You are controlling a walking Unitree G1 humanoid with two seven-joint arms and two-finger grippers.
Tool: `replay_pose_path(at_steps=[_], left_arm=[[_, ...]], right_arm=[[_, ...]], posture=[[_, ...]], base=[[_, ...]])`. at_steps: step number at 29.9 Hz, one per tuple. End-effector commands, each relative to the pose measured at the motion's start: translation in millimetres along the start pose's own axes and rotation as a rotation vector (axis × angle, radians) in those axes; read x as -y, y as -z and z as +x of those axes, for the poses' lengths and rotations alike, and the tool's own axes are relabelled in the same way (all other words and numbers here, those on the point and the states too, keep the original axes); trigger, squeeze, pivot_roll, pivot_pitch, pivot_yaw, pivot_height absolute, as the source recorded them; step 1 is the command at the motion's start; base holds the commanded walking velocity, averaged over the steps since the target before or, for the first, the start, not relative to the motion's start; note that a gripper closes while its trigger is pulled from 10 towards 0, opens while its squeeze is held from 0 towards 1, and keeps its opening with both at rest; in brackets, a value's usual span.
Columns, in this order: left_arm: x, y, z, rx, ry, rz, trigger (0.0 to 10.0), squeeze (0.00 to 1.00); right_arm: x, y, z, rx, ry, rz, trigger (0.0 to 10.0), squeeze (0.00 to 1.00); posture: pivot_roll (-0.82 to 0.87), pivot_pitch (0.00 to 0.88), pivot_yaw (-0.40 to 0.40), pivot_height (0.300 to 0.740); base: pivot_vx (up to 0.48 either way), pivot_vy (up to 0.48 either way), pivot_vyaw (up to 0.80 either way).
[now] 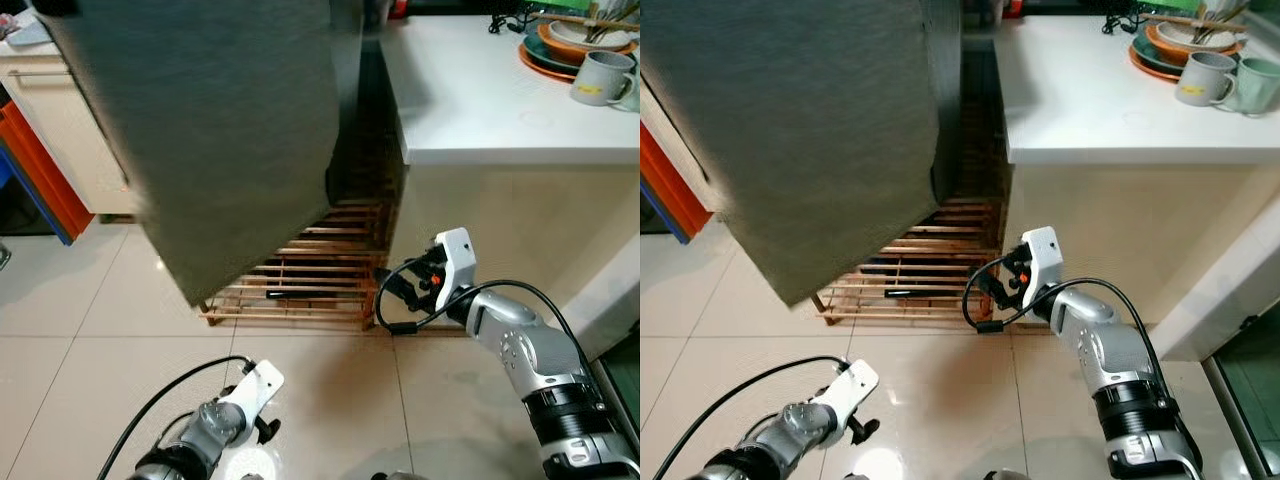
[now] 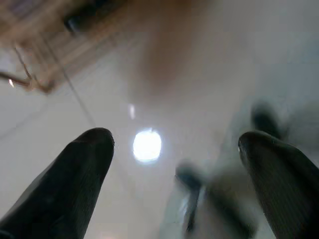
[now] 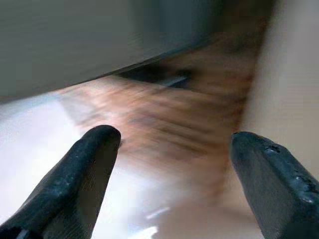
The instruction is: Restocking fridge
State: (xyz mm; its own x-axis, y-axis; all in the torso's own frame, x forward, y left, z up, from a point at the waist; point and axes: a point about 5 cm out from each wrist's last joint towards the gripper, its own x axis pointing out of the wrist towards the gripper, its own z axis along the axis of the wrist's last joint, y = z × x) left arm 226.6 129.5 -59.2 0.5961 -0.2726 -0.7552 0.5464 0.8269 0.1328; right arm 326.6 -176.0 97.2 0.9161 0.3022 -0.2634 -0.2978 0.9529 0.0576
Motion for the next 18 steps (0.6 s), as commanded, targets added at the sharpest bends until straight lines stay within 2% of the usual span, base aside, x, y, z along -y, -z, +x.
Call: replay_pose_path(at_steps=[1,2,3,4,6,8,9,11,12,13,14,16,18], left_arm=[[-3.8,-45,3.6,0.216,-0.072,-0.067,10.0,0.0],[-5.3,-59,3.3,0.283,-0.098,-0.089,10.0,0.0],[-13.7,-71,1.0,0.347,-0.129,-0.114,10.0,0.0],[-31.0,-87,-5.7,0.436,-0.161,-0.158,10.0,0.0],[-59.3,-122,-26.4,0.633,-0.217,-0.212,10.0,0.0],[-73.2,-152,-52.3,0.797,-0.269,-0.212,10.0,0.0],[-73.2,-152,-52.3,0.797,-0.269,-0.212,10.0,0.0],[-80.3,-162,-66.7,0.863,-0.318,-0.198,10.0,0.0],[-80.3,-162,-66.7,0.863,-0.318,-0.198,10.0,0.0],[-88.1,-168,-80.4,0.92,-0.38,-0.219,10.0,0.0],[-91.5,-169,-86.2,0.943,-0.418,-0.226,10.0,0.0],[-91.5,-169,-86.2,0.943,-0.418,-0.226,10.0,0.0],[-93.7,-171,-97.7,0.98,-0.456,-0.23,10.0,0.0]], right_arm=[[21.6,-10,-1.5,0.109,0.235,0.005,10.0,0.0],[24.8,-9,-2.8,0.125,0.28,0.034,10.0,0.0],[25.6,-7,-4.6,0.133,0.308,0.035,10.0,0.0],[24.1,-4,-6.5,0.138,0.32,0.019,10.0,0.0],[22.2,7,-9.4,0.126,0.347,0.067,10.0,0.0],[20.9,14,-11.1,0.118,0.367,0.113,10.0,0.0],[20.9,14,-11.1,0.118,0.367,0.113,10.0,0.0],[19.9,14,-11.1,0.141,0.375,0.111,10.0,0.0],[19.9,14,-11.1,0.141,0.375,0.111,10.0,0.0],[21.3,13,-10.7,0.176,0.395,0.101,10.0,0.0],[21.9,13,-10.6,0.196,0.408,0.071,10.0,0.0],[21.9,13,-10.6,0.196,0.408,0.071,10.0,0.0],[21.3,17,-11.9,0.214,0.421,0.039,10.0,0.0]], posture=[[-0.14,0.0,0.023,0.74],[-0.14,0.0,0.019,0.74],[-0.14,0.0,0.019,0.74],[-0.13,0.0,0.012,0.74],[-0.13,0.0,0.011,0.74],[-0.11,0.0,-0.001,0.74],[-0.11,0.0,-0.001,0.74],[-0.09,0.0,-0.015,0.74],[-0.09,0.0,-0.015,0.74],[-0.08,0.0,-0.031,0.74],[-0.07,0.0,-0.04,0.74],[-0.07,0.0,-0.04,0.74],[-0.03,0.0,-0.067,0.74]], base=[[0.0,0.0,0.0],[0.0,0.0,0.0],[0.0,0.0,0.0],[0.0,0.0,0.0],[0.0,0.0,0.0],[0.0,0.0,0.0],[0.0,0.0,0.0],[0.0,0.0,0.0],[0.0,0.0,0.0],[0.0,0.0,0.0],[0.0,0.0,0.0],[0.0,0.0,0.0],[0.0,0.0,0.0]])
